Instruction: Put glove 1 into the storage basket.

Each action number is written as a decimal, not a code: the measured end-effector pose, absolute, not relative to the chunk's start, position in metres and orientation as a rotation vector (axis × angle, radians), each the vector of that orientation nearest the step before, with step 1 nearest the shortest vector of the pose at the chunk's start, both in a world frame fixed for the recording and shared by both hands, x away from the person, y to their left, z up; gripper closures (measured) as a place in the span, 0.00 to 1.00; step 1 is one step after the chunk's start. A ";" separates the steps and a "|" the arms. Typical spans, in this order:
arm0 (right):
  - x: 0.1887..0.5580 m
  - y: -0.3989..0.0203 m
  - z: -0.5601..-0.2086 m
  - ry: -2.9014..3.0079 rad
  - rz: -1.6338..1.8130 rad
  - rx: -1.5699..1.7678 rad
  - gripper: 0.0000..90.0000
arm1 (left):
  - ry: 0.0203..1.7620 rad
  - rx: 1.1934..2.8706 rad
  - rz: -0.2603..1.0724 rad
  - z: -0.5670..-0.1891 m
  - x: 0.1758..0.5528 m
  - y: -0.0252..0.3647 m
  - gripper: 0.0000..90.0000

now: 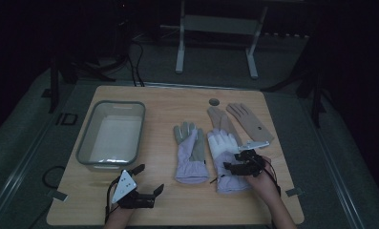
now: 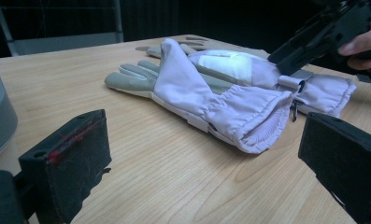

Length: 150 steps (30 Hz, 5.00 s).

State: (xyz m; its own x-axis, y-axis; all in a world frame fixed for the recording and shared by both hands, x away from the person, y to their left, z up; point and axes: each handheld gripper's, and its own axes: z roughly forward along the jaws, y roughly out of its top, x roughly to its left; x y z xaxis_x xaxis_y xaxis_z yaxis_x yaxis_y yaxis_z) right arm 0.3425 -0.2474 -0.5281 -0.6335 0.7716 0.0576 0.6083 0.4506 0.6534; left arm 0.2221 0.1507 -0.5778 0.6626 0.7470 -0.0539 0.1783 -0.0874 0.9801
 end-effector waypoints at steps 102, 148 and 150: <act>0.365 -0.111 -0.521 2.485 0.970 1.249 0.81 | 0.770 1.637 0.554 -0.578 0.223 0.149 0.03; 0.373 -0.159 -0.510 2.446 1.121 1.361 0.42 | 1.126 1.932 0.281 -0.537 0.305 0.065 0.22; 0.374 -0.159 -0.517 2.458 1.102 1.374 0.41 | 1.151 1.943 0.236 -0.545 0.308 0.065 0.22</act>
State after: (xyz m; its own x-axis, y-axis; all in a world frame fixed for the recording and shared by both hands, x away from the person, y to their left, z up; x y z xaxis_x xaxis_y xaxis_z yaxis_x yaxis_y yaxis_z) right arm 0.3736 -0.1591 -0.5166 -0.5814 0.7790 0.2349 0.6936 0.3236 0.6436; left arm 0.3084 0.0650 -0.5445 0.5600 0.7926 -0.2413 0.6336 -0.2221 0.7411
